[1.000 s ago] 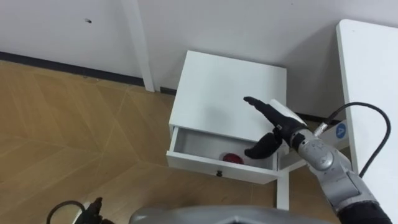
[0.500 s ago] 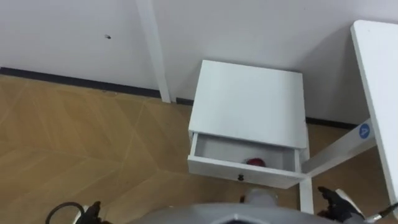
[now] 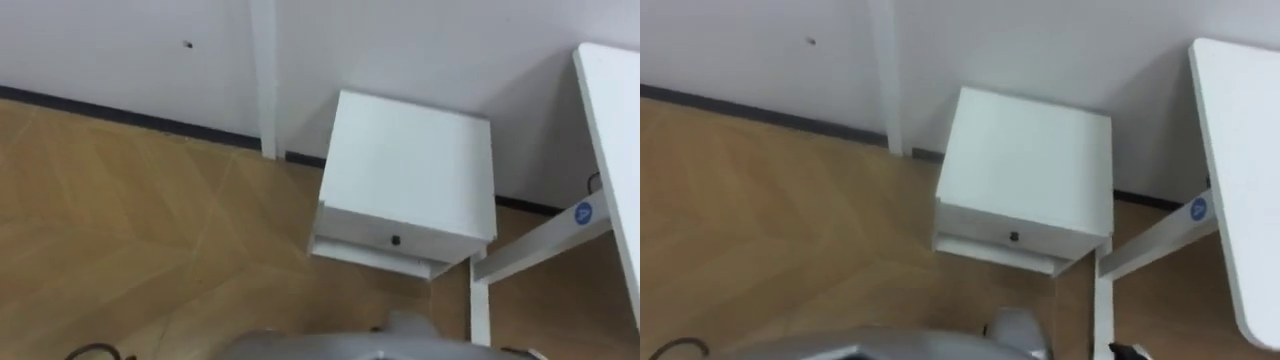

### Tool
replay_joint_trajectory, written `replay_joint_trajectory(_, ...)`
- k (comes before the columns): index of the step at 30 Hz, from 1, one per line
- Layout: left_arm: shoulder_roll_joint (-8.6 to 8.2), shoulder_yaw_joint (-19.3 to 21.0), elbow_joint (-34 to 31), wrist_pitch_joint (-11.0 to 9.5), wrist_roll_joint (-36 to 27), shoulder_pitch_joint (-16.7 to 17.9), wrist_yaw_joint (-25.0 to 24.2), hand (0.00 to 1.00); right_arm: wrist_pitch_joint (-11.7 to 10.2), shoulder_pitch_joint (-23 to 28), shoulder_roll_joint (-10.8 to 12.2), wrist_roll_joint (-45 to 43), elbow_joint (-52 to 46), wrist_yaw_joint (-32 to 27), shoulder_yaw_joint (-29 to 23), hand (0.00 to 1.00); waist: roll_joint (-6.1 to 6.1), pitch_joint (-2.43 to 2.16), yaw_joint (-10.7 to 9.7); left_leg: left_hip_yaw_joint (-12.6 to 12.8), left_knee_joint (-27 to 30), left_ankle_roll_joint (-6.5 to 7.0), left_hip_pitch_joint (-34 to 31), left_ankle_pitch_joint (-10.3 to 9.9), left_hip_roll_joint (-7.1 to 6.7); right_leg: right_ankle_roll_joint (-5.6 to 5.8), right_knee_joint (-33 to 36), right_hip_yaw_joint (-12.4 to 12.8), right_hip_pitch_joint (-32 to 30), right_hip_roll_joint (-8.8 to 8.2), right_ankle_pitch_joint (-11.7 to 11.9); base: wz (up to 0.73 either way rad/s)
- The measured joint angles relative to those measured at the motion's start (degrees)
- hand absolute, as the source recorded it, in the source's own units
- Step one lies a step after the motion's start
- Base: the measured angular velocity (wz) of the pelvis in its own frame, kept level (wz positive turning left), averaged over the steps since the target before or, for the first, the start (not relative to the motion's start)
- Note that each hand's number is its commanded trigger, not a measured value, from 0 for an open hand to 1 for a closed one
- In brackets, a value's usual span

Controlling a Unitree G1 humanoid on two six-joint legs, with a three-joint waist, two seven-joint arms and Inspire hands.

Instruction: Put apple and close drawer

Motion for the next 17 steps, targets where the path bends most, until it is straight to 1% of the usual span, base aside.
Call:
replay_joint_trajectory(1,-0.16,-0.03,-0.04,-0.25,0.06,-0.26,0.1,0.0,-0.02,-0.12,-0.01,-0.04,0.01,-0.14,0.0,0.0,-0.24,-0.14,0.11,0.45,-1.3,-0.61,0.81,0.39,-0.02,-0.16,-1.75,-0.04,1.11,0.45,0.75,-0.25)
replay_joint_trajectory(2,-0.76,0.12,-0.23,-0.67,0.18,-0.55,0.32,0.0,-0.06,-0.37,-0.1,-0.55,0.25,-0.67,-0.01,0.0,-0.26,-0.16,0.39,1.23,-3.65,-1.18,2.3,1.08,-0.08,-0.64,-4.97,-0.89,2.88,1.24,1.25,-0.41)
replay_joint_trajectory(3,-1.35,0.77,-0.25,-0.76,0.08,-0.51,0.85,0.0,-0.2,-0.97,-0.01,-1.55,0.51,-1.15,-0.04,0.0,-0.21,-0.21,0.31,2.1,-5.65,-0.92,3.52,1.92,-0.06,-0.77,-7.54,-0.86,4.46,1.3,1.53,-0.38)
replay_joint_trajectory(4,-1.5,0.9,-0.23,-0.65,-0.18,-0.53,1.21,0.0,-0.56,-1.22,0.08,-1.88,0.69,-1.29,-0.03,0.0,-0.19,-0.2,0.1,2.19,-6.29,-0.79,3.97,2.18,-0.06,-0.75,-8.66,-0.92,5.16,1.37,1.54,-0.24)
replay_joint_trajectory(6,-1.63,1.08,-0.27,-0.57,-0.8,-1.21,1.95,0.0,-1.26,-1.5,0.6,-3.12,0.97,-1.38,-0.11,0.0,-0.09,-0.36,-1.27,2.11,-8.45,-0.27,5.34,3.48,0.03,-0.73,-11.46,-0.89,6.78,1.82,1.53,-0.09)
replay_joint_trajectory(7,-1.76,1.18,-0.28,-0.55,-0.86,-1.3,2.21,0.0,-1.33,-1.5,0.66,-3.33,1.01,-1.39,-0.17,0.0,0.01,-0.33,-1.39,2.12,-9.05,-0.01,5.79,3.77,0.09,-0.71,-11.86,-0.9,7.07,1.97,1.49,-0.13)
replay_joint_trajectory(8,-2.11,1.78,-0.27,-0.57,-0.85,-1.54,2.4,0.0,-1.48,-1.57,0.66,-3.32,1.52,-1.4,-0.23,0.0,0.35,-0.57,-1.45,2.14,-10.22,0.61,6.53,4.31,0.29,-0.76,-12.59,-0.9,7.31,2.39,1.45,-0.14)
replay_joint_trajectory(9,-2.33,2.15,-0.13,-0.58,-0.84,-1.62,2.42,0.0,-1.67,-1.56,0.66,-3.05,2.1,-1.41,-0.34,0.0,0.53,-0.56,-1.86,2.01,-11.53,0.82,7.23,4.75,0.6,-0.9,-12.6,-0.95,7.29,2.86,1.37,-0.11)
replay_joint_trajectory(10,-2.44,2.39,-0.13,-0.59,-0.85,-1.75,2.43,0.0,-1.65,-1.58,0.66,-2.9,2.17,-1.41,-0.35,0.0,0.74,-0.61,-2.08,1.9,-12.17,0.79,7.46,5.04,0.73,-1.0,-12.59,-0.95,7.29,2.99,1.31,-0.04)
replay_joint_trajectory(11,-2.71,2.88,-0.19,-0.66,-0.85,-1.87,2.46,0.0,-1.82,-1.56,0.67,-2.79,2.16,-1.42,-1.25,0.0,0.87,-0.72,-2.51,1.84,-13.53,0.48,8.31,5.74,0.82,-1.21,-12.5,-0.91,7.35,3.0,1.19,-0.09)
replay_joint_trajectory(12,-3.05,3.02,-0.26,-0.7,-0.96,-1.85,2.65,0.0,-1.87,-1.44,0.64,-1.57,2.36,-1.56,-2.34,0.0,1.11,-0.7,-2.48,1.79,-15.08,0.21,9.37,6.36,0.88,-1.49,-12.52,-0.93,7.53,3.07,1.02,-0.13)
replay_joint_trajectory(13,-3.15,3.0,-0.25,-0.7,-0.97,-1.82,2.68,0.0,-1.81,-1.31,0.65,-0.75,2.51,-1.77,-2.39,0.0,1.18,-0.68,-2.54,1.63,-15.54,0.04,9.77,6.54,0.89,-1.74,-12.54,-0.99,7.66,3.14,0.86,-0.16)
replay_joint_trajectory(14,-3.35,3.0,-0.24,-0.73,-1.01,-1.83,2.75,0.0,-1.79,-1.12,0.67,0.71,2.62,-1.86,-2.39,0.0,1.24,-0.5,-2.62,1.41,-16.07,-0.02,10.38,6.6,1.05,-2.16,-12.66,-1.03,8.06,3.39,0.55,-0.04)
replay_joint_trajectory(16,-3.67,3.0,-0.19,-0.83,-1.16,-1.84,3.18,0.0,-1.79,-0.58,0.78,1.99,2.67,-1.8,-2.4,0.0,1.54,-0.46,-2.68,1.37,-16.74,-0.09,11.07,6.64,1.5,-2.27,-12.72,-1.04,8.49,3.97,0.47,0.02)
replay_joint_trajectory(17,-3.81,3.0,-0.07,-0.81,-1.14,-1.77,3.49,0.0,-1.75,-0.31,0.93,2.07,2.75,-1.78,-2.49,0.0,1.54,-0.43,-2.73,1.36,-17.05,-0.13,11.38,6.66,1.69,-2.52,-12.78,-1.05,8.74,4.16,0.32,0.0)
